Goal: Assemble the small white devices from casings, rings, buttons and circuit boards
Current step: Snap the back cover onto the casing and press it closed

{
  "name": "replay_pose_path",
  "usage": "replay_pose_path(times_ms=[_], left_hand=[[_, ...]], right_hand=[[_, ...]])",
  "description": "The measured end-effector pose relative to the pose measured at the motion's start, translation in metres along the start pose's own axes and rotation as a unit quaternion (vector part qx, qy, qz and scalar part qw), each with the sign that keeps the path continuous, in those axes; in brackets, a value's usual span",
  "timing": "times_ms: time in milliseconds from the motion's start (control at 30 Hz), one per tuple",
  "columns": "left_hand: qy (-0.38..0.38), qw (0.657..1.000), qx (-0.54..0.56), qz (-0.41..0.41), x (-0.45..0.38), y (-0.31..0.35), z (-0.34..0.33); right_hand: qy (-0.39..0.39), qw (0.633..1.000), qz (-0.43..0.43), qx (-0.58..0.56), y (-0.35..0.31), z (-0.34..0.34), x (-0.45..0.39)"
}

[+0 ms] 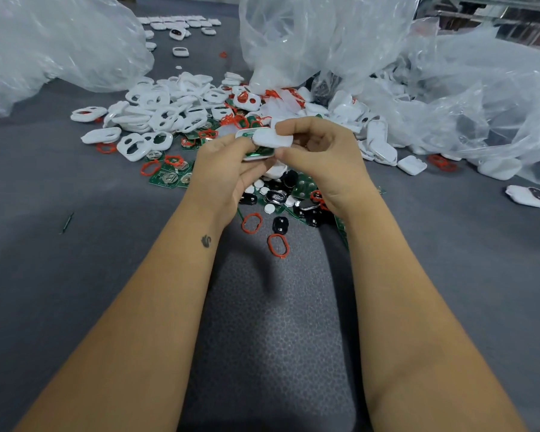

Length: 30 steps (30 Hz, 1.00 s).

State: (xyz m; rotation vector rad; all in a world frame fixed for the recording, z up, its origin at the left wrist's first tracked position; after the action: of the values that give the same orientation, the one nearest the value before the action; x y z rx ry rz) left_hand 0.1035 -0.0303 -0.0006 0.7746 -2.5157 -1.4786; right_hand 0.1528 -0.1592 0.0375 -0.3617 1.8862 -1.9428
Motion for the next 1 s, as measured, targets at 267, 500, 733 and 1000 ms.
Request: replay_pose_path(times_ms=[267,500,733,1000], left_hand=[[-0.03,0.998,-0.05,-0.038,0.0008,0.0044,-0.0045],[-0.055,0.991,-0.114,-0.051,0.0015,0.0032,-0.0085],[-0.044,0.993,-0.095,-0.059,0.0012,0.0056,-0.0059],[-0.041,0.993,-0.097,-0.05,0.0013,0.0035,-0.0076]], right_hand=[[0.012,0.996,0.038,0.078,0.0002,-0.0036,-0.0023],[-0.023,0.997,0.032,0.059,0.002,-0.0078,-0.0025],[0.087,0.985,0.02,0.149,0.0035,0.0003,-0.0021],[0.062,0.996,-0.03,0.048,0.0038,0.0011,-0.0021]])
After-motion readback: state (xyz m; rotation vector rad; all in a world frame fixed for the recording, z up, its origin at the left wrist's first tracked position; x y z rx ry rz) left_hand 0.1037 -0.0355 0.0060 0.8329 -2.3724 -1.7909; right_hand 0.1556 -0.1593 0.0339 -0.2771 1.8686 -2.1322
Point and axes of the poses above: each hand's wrist, its own x-axis away from the middle knuckle, its own z-axis out of the back of the hand, y = z × x, the point moved 8 cm from there along -x, towards the middle knuckle, and after that the axes turned 12 degrees about -z, right-handed, at the moved point
